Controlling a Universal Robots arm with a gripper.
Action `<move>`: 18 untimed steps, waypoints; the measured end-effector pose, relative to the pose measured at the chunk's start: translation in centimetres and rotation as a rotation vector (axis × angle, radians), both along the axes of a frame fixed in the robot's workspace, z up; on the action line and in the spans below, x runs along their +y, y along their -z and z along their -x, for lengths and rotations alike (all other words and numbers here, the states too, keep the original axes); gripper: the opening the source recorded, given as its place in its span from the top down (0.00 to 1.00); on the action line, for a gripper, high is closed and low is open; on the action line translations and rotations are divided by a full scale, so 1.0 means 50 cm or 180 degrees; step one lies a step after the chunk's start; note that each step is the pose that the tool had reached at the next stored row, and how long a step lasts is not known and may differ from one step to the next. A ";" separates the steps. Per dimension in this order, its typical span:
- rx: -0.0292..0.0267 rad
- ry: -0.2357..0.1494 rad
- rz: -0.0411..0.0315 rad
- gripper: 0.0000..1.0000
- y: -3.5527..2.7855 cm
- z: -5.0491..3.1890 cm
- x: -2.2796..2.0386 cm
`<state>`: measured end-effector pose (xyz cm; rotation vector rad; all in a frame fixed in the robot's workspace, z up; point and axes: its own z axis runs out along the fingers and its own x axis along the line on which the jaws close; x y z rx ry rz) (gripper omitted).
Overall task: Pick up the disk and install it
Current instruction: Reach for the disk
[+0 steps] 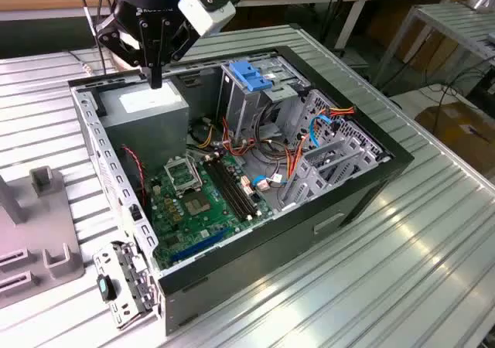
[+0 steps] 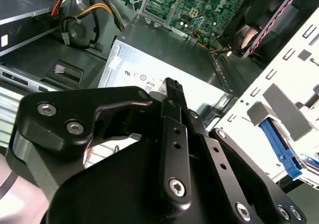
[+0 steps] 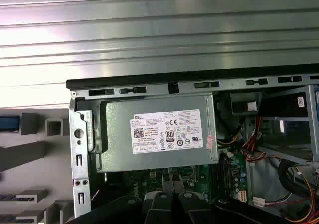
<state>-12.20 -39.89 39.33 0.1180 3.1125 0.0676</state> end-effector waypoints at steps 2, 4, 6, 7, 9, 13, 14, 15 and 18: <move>0.0000 0.0000 0.0000 0.89 0.000 0.000 0.0000; 0.0000 0.0000 0.0000 0.89 0.000 0.000 0.0000; 0.0000 0.0000 0.0000 0.89 0.000 0.000 0.0000; 0.0000 0.0000 0.0000 0.89 0.000 0.001 0.0001; 0.0000 0.0000 0.0000 0.89 0.000 0.004 0.0000; 0.0000 0.0000 0.0000 0.89 0.000 0.008 0.0001; 0.0000 0.0000 0.0000 0.89 0.000 0.009 0.0000; 0.0000 0.0000 0.0000 0.89 0.000 0.009 0.0000; 0.0000 0.0000 0.0000 0.89 0.000 0.011 0.0000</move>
